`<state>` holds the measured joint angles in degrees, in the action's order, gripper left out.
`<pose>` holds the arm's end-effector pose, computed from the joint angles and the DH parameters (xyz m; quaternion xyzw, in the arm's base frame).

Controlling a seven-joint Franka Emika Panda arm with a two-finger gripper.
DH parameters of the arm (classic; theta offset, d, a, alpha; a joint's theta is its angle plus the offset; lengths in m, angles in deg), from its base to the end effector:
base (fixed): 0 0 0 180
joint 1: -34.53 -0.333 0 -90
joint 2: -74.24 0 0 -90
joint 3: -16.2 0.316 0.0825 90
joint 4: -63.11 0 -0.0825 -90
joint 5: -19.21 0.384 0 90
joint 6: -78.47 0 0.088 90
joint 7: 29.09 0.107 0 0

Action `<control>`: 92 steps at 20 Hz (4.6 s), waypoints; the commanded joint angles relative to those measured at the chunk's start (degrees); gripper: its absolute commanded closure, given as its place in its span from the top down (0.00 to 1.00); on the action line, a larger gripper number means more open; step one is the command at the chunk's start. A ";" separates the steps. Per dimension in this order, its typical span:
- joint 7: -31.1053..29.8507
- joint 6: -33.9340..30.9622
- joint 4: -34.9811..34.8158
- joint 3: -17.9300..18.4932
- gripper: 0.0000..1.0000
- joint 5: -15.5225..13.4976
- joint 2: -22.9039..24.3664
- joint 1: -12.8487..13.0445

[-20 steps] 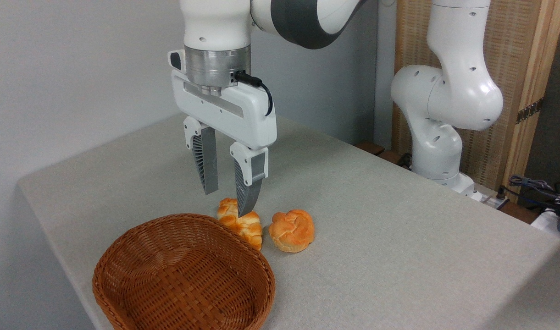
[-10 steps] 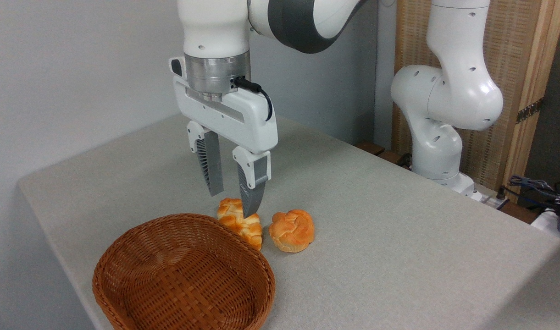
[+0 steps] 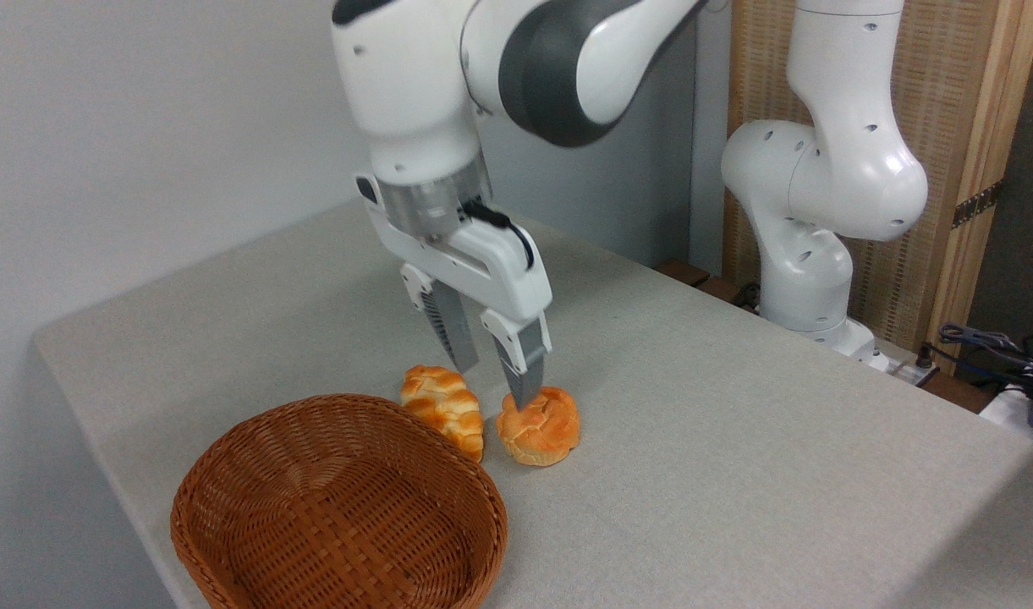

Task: Put bread into the basket
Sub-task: 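Lower the gripper around the round bread roll and close on it, then lift the gripped bread roll off the table, then carry the bread roll over the wicker basket and lower it inside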

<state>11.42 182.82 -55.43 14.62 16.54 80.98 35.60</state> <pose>0.5047 -0.0275 0.4730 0.9305 -0.3600 -0.0548 0.0405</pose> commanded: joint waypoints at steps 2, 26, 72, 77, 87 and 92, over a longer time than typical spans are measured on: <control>4.04 0.33 -4.15 0.43 1.00 -0.32 0.91 0.08; 5.10 1.21 -3.37 0.08 1.00 2.49 -0.23 0.43; 5.72 3.90 8.94 0.87 0.48 -1.38 -2.08 0.69; 5.63 13.68 8.94 0.96 0.56 -1.38 -4.27 0.69; 5.28 18.52 8.85 0.96 1.00 -0.94 -7.62 0.60; 5.19 18.52 8.85 1.05 1.00 -1.12 -7.18 0.43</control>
<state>15.91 201.13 -46.83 14.99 16.29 73.07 35.87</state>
